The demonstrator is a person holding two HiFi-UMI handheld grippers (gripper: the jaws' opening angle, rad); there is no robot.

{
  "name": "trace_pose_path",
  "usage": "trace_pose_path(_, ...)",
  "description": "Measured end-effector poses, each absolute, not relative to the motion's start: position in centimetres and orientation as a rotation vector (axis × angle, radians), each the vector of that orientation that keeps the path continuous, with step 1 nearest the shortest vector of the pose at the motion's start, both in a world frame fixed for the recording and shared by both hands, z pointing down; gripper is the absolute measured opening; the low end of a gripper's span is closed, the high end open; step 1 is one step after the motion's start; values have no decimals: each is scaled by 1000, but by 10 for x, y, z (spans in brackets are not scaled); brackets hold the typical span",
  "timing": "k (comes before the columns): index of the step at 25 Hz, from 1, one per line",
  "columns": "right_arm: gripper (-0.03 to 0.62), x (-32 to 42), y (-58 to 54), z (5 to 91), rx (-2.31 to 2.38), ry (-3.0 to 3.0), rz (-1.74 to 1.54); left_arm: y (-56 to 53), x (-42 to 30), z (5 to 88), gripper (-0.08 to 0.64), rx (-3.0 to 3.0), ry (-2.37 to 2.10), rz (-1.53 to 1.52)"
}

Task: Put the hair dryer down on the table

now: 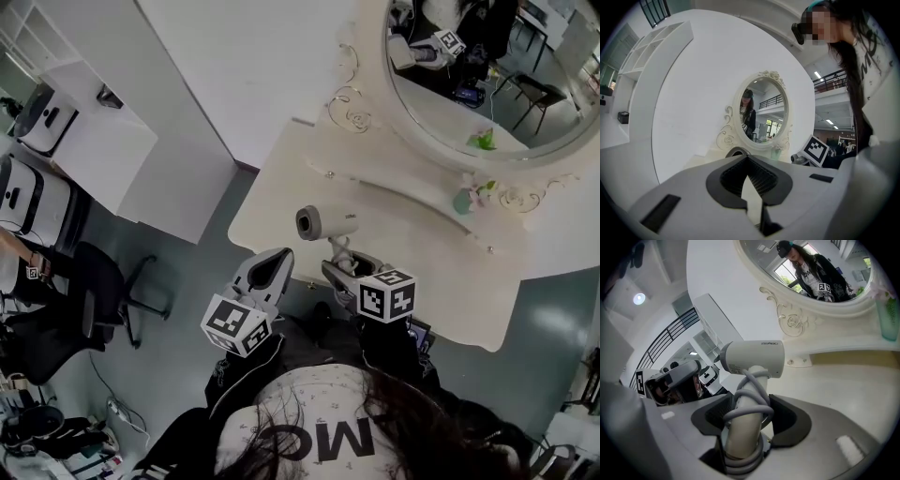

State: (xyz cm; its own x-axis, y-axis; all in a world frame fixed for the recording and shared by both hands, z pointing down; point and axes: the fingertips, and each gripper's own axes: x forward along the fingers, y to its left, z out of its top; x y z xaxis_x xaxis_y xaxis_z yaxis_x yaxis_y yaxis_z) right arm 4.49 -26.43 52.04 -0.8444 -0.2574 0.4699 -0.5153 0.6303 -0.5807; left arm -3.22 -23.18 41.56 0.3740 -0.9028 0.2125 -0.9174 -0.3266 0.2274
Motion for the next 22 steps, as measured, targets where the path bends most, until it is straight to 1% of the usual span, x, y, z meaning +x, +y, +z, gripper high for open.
trace_pose_path(13,256,17,-290,532,648,-2498,1042,-261,-51,417,-5,2387,-1530,104)
trace_pose_path(22,256,-33,-317,546,739,-2434,1027,-296,-104,424,-5,2423,-1419,114)
